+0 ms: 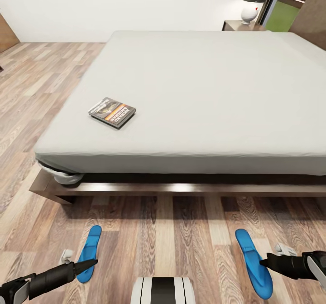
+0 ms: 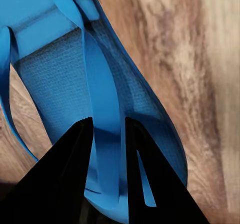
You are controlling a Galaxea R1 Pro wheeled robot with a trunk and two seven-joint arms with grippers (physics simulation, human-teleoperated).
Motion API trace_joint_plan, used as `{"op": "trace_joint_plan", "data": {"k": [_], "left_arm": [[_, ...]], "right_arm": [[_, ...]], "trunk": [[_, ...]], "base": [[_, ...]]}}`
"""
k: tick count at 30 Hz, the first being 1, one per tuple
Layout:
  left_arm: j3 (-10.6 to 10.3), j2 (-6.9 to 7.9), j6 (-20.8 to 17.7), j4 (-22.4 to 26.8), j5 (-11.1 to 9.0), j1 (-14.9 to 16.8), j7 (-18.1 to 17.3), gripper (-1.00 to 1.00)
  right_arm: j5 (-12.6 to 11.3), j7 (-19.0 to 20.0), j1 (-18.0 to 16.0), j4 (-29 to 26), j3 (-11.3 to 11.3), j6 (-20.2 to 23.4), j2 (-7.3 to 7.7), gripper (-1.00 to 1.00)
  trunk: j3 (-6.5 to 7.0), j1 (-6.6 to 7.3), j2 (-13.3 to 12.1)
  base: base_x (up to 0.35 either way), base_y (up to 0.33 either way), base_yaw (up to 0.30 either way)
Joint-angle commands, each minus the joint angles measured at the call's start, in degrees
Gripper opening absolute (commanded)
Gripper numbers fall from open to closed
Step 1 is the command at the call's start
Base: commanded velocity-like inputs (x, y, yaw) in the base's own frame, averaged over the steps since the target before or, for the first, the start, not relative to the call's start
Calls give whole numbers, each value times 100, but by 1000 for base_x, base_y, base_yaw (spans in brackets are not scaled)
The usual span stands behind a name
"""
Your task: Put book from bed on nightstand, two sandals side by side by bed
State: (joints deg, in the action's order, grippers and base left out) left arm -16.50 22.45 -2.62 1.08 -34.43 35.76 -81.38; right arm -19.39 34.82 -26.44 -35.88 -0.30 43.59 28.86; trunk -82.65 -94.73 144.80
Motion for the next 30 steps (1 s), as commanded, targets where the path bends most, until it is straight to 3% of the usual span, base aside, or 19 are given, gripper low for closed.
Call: {"op": "trace_joint_plan", "data": {"k": [1, 6, 10, 17, 26, 28, 30], "left_arm": [[-48, -2, -28, 3, -46, 1, -12, 100], [-47, -4, -33, 5, -46, 1, -11, 100], [-47, -4, -33, 4, -46, 1, -16, 100], [-39, 12, -36, 1, -46, 1, -18, 100], [-43, 85, -51, -2, -54, 1, -31, 100], [-40, 89, -53, -2, -53, 1, -29, 100], [-39, 90, -53, -2, -54, 1, -28, 100]], "right_arm": [[-17, 12, -1, -4, -5, 35, 2, -100], [-12, 4, 0, 1, -5, 21, 0, -100], [-7, -65, 1, 7, -12, -229, -3, -100], [-12, -1323, -1, 28, -22, -651, -25, -100], [-21, -1605, -1, 82, -34, -995, -30, -100], [-42, -1609, -1, 116, -196, -1153, -30, -100], [-63, -1605, -1, 184, -504, -1194, -30, -100]], "trunk": [[-4, 1, 1], [-4, 1, 1], [-4, 1, 1], [-4, 1, 1], [-4, 1, 1], [-4, 1, 1], [-4, 1, 1]], "base": [[0, 224, 0], [0, 271, 0], [0, 288, 0], [0, 289, 0], [0, 290, 0], [0, 290, 0], [0, 290, 0]]}}
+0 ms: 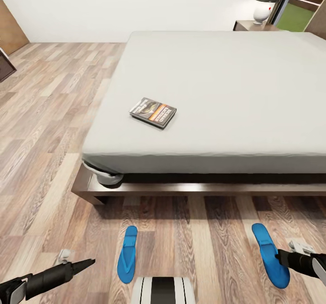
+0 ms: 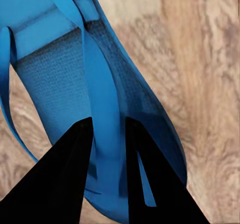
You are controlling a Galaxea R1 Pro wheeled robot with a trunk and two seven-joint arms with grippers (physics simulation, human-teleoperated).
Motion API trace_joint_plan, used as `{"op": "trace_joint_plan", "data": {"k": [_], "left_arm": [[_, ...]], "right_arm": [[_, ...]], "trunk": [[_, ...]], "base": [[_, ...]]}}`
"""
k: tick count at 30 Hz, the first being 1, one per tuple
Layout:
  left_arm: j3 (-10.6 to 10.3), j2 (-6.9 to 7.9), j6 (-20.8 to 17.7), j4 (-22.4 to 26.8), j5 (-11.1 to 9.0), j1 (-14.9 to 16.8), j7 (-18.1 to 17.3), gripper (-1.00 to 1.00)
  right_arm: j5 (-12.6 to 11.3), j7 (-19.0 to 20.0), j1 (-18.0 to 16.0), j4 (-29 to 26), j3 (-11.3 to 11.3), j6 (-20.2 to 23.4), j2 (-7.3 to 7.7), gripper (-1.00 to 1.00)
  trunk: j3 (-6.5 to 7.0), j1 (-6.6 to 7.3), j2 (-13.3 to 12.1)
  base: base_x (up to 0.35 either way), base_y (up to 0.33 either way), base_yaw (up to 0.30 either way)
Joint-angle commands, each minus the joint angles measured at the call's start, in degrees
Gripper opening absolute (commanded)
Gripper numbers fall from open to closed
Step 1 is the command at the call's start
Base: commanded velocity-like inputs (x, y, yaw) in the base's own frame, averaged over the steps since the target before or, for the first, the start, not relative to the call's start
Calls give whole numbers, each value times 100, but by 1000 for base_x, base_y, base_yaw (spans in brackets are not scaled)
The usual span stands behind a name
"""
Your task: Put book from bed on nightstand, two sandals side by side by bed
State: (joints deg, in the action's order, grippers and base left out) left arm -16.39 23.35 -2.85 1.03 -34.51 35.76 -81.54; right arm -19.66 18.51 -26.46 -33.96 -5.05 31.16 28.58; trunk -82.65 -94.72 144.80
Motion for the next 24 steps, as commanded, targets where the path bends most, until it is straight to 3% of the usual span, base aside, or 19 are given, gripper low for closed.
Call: {"op": "trace_joint_plan", "data": {"k": [1, 2, 6, 8, 24], "left_arm": [[-50, 0, -31, 2, -47, 1, -13, 100], [-49, 1, -30, 2, -47, 1, -14, 100], [-50, 2, -31, 2, -47, 1, -13, 100], [-49, 2, -31, 2, -47, 1, -13, 100], [-49, 2, -32, 2, -46, 1, -14, 100]], "right_arm": [[-48, 32, 0, 89, -362, 36, -2, -100], [-56, 35, 0, 196, -734, 29, -2, -100], [-62, 43, 0, 408, -1689, 35, -2, -100], [-64, 46, 1, 440, -1912, 60, -2, -100], [-63, 141, 0, 452, -1982, 89, -2, -100]], "trunk": [[-4, 1, 1], [-4, 1, 1], [-4, 1, 1], [-4, 1, 1], [-4, 1, 1]], "base": [[0, 290, 0], [0, 290, 0], [0, 290, 0], [0, 290, 0], [0, 290, 0]]}}
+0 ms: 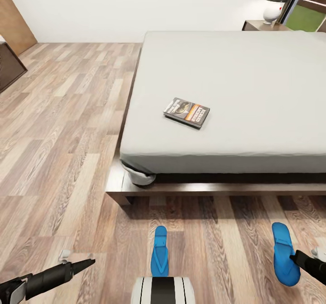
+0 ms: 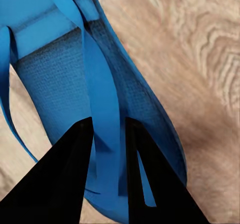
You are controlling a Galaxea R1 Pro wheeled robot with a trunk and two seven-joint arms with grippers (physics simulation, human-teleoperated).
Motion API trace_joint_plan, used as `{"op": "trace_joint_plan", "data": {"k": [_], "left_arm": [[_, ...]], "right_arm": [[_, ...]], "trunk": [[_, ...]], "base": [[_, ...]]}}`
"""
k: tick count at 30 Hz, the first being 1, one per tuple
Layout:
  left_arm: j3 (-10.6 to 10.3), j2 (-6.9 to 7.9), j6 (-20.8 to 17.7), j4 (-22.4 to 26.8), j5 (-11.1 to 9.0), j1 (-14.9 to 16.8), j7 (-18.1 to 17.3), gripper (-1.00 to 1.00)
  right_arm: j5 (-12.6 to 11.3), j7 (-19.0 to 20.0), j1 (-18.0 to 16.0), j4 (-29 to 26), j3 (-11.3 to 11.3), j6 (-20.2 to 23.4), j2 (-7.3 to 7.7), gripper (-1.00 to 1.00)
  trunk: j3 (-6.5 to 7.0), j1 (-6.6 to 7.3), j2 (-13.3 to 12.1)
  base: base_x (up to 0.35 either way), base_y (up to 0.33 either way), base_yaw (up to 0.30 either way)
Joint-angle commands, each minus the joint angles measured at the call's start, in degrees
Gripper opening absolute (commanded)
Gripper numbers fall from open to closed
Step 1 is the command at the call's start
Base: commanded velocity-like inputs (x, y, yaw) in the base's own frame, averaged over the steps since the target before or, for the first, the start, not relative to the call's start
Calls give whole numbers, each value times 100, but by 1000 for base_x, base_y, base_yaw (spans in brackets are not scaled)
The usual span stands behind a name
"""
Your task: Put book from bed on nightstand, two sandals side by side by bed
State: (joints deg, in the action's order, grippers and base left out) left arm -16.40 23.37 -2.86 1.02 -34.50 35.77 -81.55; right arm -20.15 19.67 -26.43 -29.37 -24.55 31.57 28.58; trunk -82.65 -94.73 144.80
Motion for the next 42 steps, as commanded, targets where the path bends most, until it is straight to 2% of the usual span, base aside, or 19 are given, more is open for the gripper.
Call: {"op": "trace_joint_plan", "data": {"k": [1, 5, 9, 42], "left_arm": [[-48, 1, -31, 3, -47, 1, -15, 100], [-48, 1, -31, 3, -47, 1, -19, 100], [-51, 1, -31, 3, -46, 1, -19, 100], [-56, -8, -31, 3, -42, 1, -10, 100]], "right_arm": [[-14, 80, -2, -7, -33, 49, -2, -100], [-15, 565, -2, -7, -27, 51, -2, -100], [-2, 721, -2, -7, -17, 51, -2, -100], [55, 698, -2, -16, -6, 42, -5, -100]], "trunk": [[-4, 1, 1], [-4, 1, 1], [-4, 1, 1], [-4, 1, 1]], "base": [[0, 290, 0], [0, 290, 0], [0, 290, 0], [0, 290, 0]]}}
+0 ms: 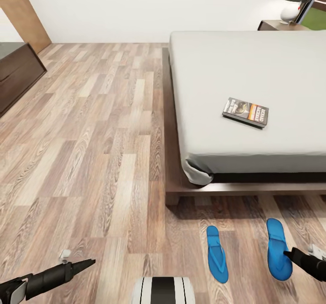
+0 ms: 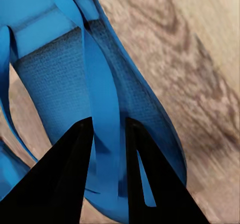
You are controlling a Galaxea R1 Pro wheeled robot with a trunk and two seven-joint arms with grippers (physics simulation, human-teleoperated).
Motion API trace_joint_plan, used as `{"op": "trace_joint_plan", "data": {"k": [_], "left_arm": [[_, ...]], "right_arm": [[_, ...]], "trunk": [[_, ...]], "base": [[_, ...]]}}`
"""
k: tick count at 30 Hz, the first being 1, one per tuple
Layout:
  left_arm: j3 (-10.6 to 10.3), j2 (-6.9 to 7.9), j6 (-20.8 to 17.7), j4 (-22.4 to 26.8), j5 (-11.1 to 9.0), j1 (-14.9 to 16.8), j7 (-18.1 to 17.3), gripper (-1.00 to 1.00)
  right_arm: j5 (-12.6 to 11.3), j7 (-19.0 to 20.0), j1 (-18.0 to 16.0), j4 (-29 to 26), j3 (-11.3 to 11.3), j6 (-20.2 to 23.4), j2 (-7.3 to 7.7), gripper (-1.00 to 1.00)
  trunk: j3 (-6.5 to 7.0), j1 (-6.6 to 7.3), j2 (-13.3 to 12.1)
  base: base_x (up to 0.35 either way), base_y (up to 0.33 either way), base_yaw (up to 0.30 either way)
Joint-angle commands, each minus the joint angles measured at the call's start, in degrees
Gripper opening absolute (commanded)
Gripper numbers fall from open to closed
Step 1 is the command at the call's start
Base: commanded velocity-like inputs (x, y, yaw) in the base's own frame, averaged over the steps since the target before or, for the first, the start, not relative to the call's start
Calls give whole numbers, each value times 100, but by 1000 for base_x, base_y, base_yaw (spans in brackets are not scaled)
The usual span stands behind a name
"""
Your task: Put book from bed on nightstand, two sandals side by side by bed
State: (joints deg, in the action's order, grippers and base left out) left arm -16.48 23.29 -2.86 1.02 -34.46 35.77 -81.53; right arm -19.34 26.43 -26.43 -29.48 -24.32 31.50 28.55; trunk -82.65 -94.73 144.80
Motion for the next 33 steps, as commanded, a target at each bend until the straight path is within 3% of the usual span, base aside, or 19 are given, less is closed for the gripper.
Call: {"op": "trace_joint_plan", "data": {"k": [1, 15, 25, 28, 31, 33], "left_arm": [[-48, 1, -31, 3, -46, 1, -12, 100], [-48, -8, -31, 5, -44, 1, -6, 100], [-48, -8, -31, 3, -45, 1, -5, 100], [-48, -8, -31, 3, -44, 1, -6, 100], [-48, -8, -31, 3, -44, 1, -4, 100], [-48, -8, -31, 4, -44, 1, -5, 100]], "right_arm": [[-26, 25, -3, -6, -29, 49, 0, -100], [-26, 20, -3, -6, -22, 49, -7, -100], [-7, 14, -3, -10, 11, 55, -3, -100], [231, 14, -10, -13, 129, 145, 0, -100], [768, 23, -18, -22, 171, 414, 1, -100], [984, 26, -19, -31, 177, 513, -1, -100]], "trunk": [[-4, 1, 1], [-4, 1, 1], [-4, 1, 1], [-4, 1, 1], [-4, 1, 1], [-4, 1, 1]], "base": [[0, 290, 0], [0, 288, 0], [0, 36, 0], [0, 0, 0], [0, 0, 0], [0, 0, 0]]}}
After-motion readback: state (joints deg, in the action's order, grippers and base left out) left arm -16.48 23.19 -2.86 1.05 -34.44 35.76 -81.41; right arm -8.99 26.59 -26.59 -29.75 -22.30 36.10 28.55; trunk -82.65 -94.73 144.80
